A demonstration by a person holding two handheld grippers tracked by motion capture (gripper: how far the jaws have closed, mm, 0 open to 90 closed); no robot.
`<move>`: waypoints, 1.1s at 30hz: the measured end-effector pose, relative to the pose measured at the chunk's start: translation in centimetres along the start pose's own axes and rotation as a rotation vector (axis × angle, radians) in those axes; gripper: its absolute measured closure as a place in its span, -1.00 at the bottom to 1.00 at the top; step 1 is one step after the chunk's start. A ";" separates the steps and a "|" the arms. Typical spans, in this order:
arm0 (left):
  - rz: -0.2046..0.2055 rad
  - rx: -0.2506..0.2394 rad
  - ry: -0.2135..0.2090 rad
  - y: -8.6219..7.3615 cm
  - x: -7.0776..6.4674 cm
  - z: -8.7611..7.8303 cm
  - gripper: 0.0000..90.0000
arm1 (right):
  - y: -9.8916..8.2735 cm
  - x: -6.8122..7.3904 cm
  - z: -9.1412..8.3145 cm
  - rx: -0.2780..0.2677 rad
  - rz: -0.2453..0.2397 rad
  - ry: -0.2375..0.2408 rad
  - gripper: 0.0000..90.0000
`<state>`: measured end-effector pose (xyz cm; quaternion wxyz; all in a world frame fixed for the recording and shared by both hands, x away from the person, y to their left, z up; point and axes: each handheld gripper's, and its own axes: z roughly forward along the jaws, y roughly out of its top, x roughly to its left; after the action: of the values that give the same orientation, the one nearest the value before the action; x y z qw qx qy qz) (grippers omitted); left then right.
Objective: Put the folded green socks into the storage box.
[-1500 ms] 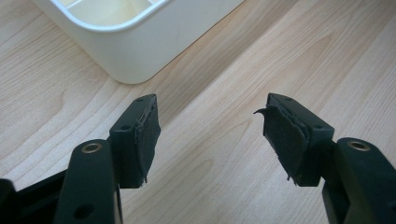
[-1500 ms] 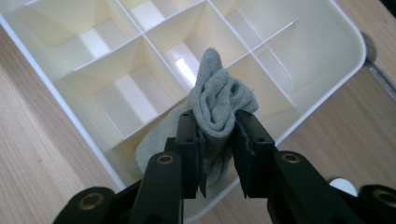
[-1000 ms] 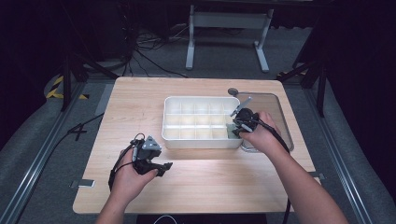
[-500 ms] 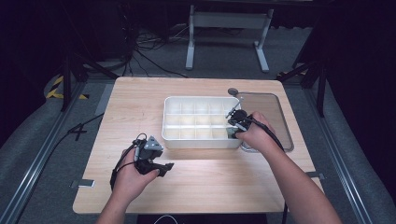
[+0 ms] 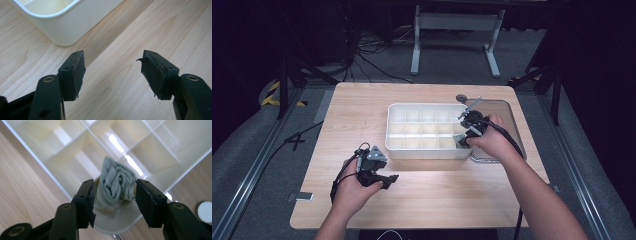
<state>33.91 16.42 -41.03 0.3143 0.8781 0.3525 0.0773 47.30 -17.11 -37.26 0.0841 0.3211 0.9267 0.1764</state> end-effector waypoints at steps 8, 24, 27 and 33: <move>-0.002 -0.008 0.005 -0.1 -0.1 0.0 -0.19 | 0.9 -0.1 2.1 -0.005 -0.031 -0.033 0.48; -0.021 -0.018 0.000 -0.3 0.0 -0.1 -0.19 | 0.6 -0.1 4.6 0.095 -0.036 -0.018 0.75; -0.015 -0.018 0.000 -0.3 0.1 -0.1 -0.19 | -0.2 -0.2 4.3 0.039 -0.010 -0.010 0.67; -0.022 -0.014 -0.009 -0.3 0.0 -0.2 -0.20 | -1.0 -0.6 2.0 -0.071 0.033 -0.011 0.35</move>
<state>33.71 16.69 -41.07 0.3229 0.8722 0.3602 0.0723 47.77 -17.68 -39.45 0.0977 0.3342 0.9138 0.2090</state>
